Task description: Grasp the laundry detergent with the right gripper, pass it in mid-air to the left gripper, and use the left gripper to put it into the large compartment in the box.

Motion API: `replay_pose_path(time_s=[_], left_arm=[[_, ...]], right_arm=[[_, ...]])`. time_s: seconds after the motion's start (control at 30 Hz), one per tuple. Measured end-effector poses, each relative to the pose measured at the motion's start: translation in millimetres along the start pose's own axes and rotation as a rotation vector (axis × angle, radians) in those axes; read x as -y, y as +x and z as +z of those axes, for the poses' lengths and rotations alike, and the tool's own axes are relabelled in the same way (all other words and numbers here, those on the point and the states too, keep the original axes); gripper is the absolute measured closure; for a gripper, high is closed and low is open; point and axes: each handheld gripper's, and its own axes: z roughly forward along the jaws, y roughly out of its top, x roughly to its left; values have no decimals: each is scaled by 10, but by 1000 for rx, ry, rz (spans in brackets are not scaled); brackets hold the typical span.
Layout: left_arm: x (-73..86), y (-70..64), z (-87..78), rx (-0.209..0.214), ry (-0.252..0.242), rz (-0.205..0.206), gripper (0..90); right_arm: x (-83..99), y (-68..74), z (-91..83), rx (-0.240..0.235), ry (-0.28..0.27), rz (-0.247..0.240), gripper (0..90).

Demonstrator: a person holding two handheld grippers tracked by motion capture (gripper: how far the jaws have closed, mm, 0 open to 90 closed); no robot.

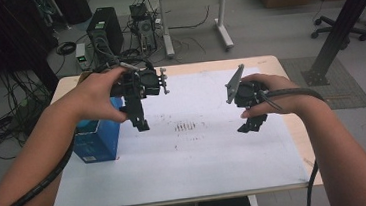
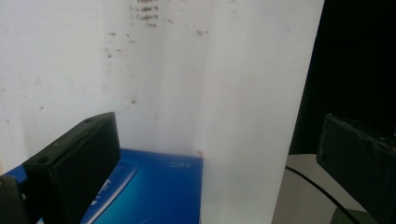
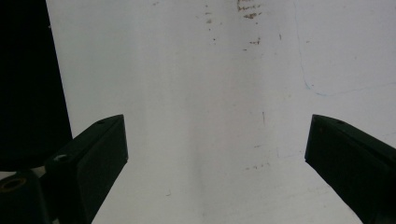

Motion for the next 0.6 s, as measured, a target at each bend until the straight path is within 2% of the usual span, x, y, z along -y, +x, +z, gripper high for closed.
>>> replay_pose_path(time_s=[0.1, 0.23, 0.37, 0.6], left_arm=[[4, -2, -16, -11, -3, 6, 2], [6, 18, -38, -5, -11, 5, 2], [5, 32, -22, -5, -12, 13, 2], [20, 55, 44, 2, -16, 2, 2]], right_arm=[[-3, -1, -12, 2, 2, -5, 58], [-20, -11, -26, 3, 1, -6, 58], [-33, -24, -24, 3, 3, -3, 58], [-32, -54, -18, 9, 0, 2, 57]])
